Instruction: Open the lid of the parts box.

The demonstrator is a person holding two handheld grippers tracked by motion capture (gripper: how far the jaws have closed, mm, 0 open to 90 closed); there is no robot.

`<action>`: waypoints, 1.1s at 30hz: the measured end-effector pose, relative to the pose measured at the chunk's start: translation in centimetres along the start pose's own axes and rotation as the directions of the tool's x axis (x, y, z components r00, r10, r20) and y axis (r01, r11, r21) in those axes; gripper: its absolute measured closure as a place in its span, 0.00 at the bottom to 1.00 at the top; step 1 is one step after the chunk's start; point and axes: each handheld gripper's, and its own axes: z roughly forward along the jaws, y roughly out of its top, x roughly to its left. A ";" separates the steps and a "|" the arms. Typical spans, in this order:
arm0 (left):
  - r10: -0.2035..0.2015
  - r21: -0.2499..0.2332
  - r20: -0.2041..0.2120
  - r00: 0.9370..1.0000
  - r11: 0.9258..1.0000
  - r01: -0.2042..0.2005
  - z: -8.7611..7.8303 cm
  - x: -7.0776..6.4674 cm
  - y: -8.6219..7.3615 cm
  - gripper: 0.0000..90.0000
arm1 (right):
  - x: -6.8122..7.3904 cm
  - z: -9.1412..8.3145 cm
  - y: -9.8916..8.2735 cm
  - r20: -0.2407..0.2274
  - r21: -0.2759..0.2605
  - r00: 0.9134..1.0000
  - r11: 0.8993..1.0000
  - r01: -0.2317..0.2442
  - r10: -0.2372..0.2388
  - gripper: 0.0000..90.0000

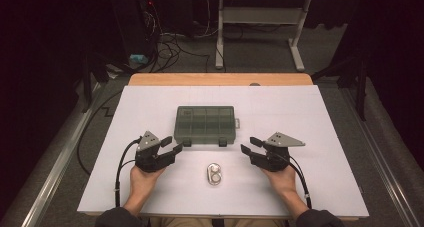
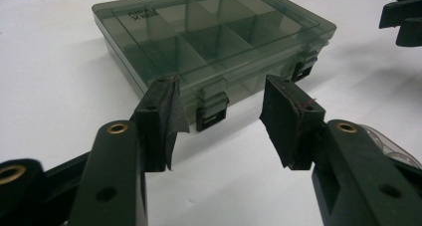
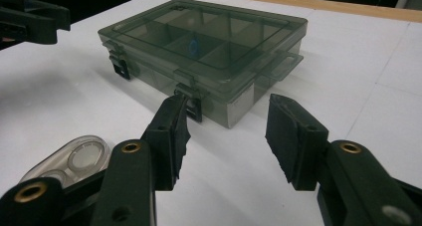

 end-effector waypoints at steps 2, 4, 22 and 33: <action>0.000 0.009 0.006 1.000 1.000 0.000 0.1 0.2 0.3 0.57 | 0.1 0.2 0.3 0.000 0.006 1.000 1.000 0.002 -0.002 0.58; -0.039 0.031 0.047 0.998 0.999 0.038 0.2 0.7 0.6 0.57 | 0.0 0.5 0.5 -0.005 0.018 1.000 1.000 -0.017 0.017 0.59; -0.014 0.229 0.004 1.000 0.973 0.013 0.5 2.3 2.7 0.77 | -0.6 2.1 2.3 -0.006 0.219 1.000 0.976 0.009 -0.008 0.88; 0.046 0.341 -0.041 0.998 0.940 -0.029 1.0 3.2 3.5 0.90 | -0.8 3.6 3.3 -0.024 0.328 0.997 0.942 0.071 -0.067 1.00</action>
